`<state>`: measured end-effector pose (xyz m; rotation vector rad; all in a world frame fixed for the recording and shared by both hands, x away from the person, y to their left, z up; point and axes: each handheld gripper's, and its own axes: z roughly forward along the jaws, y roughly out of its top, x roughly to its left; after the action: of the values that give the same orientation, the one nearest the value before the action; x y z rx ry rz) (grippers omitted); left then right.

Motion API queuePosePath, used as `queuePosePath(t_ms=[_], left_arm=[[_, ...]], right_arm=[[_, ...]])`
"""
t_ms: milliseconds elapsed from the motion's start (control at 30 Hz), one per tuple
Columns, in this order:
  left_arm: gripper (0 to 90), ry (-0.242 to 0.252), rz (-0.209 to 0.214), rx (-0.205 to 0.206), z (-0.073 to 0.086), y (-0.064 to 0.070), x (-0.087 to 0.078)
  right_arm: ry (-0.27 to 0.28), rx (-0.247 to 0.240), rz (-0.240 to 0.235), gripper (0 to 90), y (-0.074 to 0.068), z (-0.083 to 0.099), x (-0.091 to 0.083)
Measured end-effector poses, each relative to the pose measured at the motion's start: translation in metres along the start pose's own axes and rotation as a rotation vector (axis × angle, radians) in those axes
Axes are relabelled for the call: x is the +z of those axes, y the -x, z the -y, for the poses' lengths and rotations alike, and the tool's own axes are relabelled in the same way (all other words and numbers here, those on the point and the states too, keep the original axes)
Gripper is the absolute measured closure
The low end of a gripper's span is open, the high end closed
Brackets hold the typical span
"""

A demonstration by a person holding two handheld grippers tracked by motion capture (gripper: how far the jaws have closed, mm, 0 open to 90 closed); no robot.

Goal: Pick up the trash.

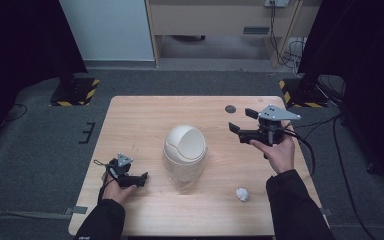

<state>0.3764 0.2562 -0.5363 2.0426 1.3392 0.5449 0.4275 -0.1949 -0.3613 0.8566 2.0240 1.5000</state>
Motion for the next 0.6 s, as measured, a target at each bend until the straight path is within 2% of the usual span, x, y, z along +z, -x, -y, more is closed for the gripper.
queuePosePath(t_ms=[133,300,600], left_arm=[[0.0,0.000,0.000,0.000,0.000,0.000,0.000],[0.0,0.000,0.000,0.000,0.000,0.000,0.000],[0.0,0.000,0.001,0.000,0.000,0.000,0.000]], right_arm=[[0.005,0.006,-0.025,19.4,-0.007,-0.005,0.007],[0.005,-0.017,-0.051,19.5,-0.020,-0.015,0.023],[-0.013,-0.031,-0.092,19.8,-0.035,-0.015,0.042]])
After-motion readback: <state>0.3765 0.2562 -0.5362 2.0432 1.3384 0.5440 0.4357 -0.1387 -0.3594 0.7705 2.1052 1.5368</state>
